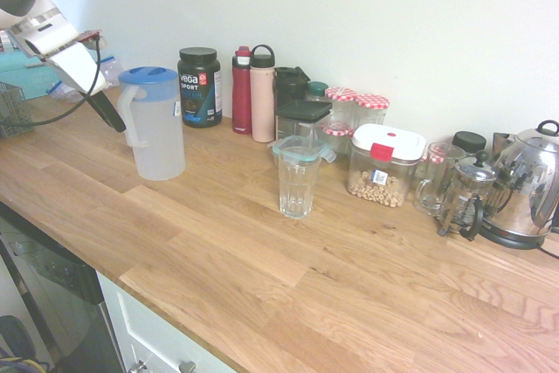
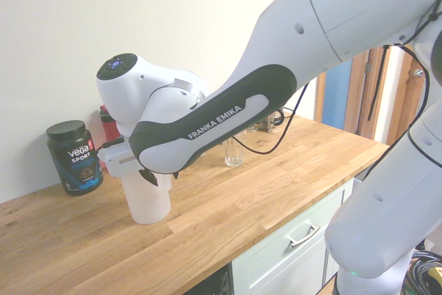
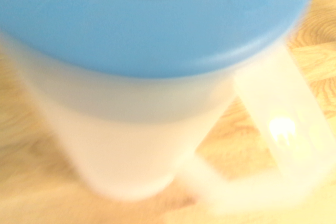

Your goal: Pour me some water

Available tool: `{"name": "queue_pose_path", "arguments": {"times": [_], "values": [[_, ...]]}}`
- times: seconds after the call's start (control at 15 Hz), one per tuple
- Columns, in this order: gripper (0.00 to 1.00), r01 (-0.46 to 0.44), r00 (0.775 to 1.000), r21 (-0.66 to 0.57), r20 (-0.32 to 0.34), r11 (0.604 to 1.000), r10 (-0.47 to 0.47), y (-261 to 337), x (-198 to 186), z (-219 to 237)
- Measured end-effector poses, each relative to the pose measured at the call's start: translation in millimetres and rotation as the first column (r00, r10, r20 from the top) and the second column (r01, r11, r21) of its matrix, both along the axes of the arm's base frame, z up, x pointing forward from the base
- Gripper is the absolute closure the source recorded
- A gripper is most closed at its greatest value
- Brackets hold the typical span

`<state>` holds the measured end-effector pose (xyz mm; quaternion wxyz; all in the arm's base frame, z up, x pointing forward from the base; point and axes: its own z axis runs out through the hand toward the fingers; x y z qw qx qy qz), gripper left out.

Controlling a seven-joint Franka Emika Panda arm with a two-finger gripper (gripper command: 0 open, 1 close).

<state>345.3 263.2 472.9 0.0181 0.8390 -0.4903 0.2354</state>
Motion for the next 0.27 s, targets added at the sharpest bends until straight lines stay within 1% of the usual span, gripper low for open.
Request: {"name": "queue_pose_path", "arguments": {"times": [0.07,0.13,0.27], "values": [[0.00,-0.050,0.998,0.028,-0.038,0.998,0.051,8,-16,8],[0.00,-0.095,0.991,0.067,-0.090,0.993,0.100,14,-34,14],[0.00,-0.158,0.961,0.137,-0.205,0.978,0.184,9,-62,23]]}}
